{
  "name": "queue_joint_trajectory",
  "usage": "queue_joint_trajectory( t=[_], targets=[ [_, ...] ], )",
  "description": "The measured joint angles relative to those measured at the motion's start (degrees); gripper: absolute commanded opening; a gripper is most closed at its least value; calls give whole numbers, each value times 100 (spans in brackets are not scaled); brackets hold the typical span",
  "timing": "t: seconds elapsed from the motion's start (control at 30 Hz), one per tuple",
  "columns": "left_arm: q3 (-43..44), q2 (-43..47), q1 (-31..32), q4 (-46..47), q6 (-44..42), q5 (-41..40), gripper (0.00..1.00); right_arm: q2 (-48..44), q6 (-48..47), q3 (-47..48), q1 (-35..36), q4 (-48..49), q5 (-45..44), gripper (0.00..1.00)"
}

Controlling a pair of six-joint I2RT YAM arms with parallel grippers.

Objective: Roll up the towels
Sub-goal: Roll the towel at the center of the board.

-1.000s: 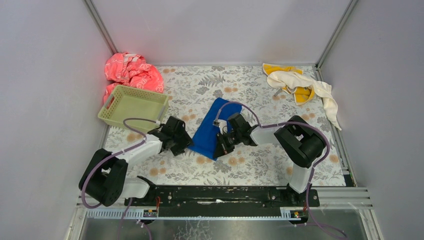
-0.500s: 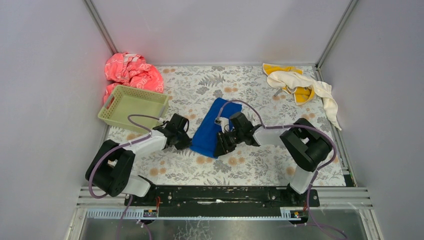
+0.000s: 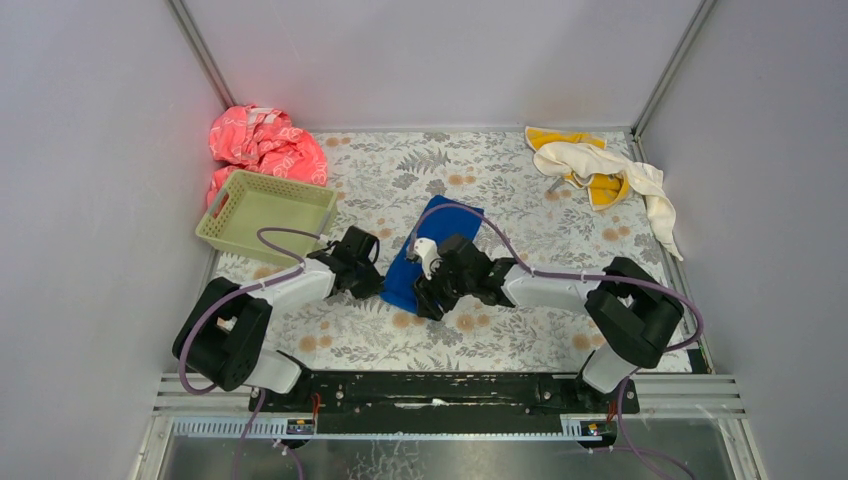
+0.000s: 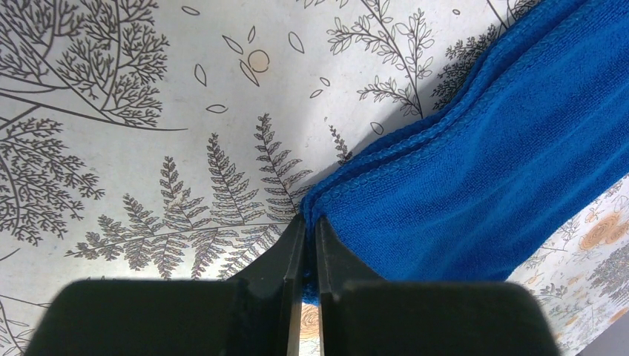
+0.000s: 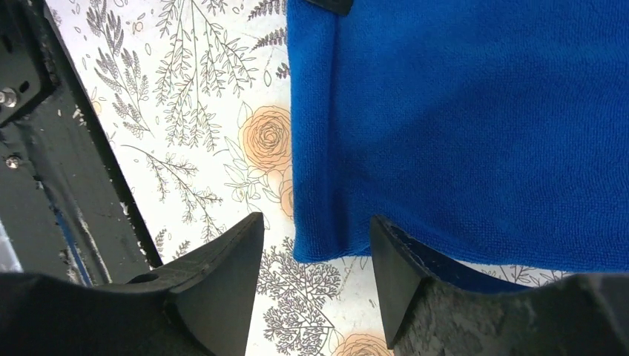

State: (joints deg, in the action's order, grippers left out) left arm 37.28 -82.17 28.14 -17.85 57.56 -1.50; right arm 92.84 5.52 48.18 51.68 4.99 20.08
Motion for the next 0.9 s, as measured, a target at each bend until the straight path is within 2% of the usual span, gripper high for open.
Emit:
queue_joint_trajectory(
  t=[0.23, 0.4, 0.57, 0.9],
  targets=[
    [0, 0, 0, -2, 0, -4, 2, -52, -326, 79, 339, -302, -780, 69],
    [0, 2, 0, -4, -2, -7, 2, -752, -411, -50, 341, -743, -1456, 72],
    [0, 7, 0, -9, -4, -7, 2, -1261, -503, -35, 341, -835, -1513, 71],
    [4, 7, 2, -11, -37, -7, 2, -162, -577, 184, 568, -476, -997, 65]
  ],
)
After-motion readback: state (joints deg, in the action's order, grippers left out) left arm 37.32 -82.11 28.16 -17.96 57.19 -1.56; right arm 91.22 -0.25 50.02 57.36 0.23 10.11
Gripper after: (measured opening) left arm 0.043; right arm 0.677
